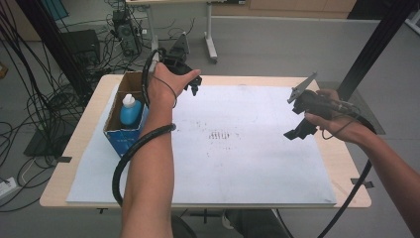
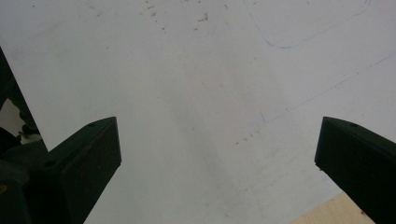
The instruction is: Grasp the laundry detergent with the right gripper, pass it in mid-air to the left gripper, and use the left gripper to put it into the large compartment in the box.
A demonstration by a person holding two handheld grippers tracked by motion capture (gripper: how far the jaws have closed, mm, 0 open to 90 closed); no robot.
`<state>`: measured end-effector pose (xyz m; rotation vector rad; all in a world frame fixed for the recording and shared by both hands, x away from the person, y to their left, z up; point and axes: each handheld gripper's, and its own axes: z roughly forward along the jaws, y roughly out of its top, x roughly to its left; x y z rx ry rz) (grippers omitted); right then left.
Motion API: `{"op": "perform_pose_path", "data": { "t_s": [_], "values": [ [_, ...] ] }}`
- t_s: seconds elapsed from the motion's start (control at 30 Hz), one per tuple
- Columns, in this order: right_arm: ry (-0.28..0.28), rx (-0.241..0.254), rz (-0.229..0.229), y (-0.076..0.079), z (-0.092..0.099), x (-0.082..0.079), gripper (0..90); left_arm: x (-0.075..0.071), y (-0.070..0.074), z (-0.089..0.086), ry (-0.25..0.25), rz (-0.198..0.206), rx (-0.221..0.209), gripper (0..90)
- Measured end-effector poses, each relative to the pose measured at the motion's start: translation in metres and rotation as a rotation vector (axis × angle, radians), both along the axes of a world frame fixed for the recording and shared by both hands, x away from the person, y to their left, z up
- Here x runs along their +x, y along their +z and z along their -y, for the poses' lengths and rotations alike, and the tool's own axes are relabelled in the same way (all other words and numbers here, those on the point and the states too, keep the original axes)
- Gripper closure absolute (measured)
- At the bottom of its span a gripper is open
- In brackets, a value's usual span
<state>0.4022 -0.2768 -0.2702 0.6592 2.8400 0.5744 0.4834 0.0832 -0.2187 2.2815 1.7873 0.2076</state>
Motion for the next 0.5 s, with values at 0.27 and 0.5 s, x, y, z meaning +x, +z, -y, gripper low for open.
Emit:
{"op": "perform_pose_path", "data": {
  "t_s": [0.27, 0.5],
  "values": [
    [0.004, -0.003, -0.013, -0.007, 0.0005, 0.0055, 0.4, 0.0069, -0.0069, 0.0078, -0.015, -0.01, 0.0, 10.5],
    [0.001, 0.0, -0.014, -0.0075, 0.0014, 0.0061, 0.4, 0.0074, -0.0043, 0.0105, -0.021, 0.005, 0.0, 10.2]
  ]
}}
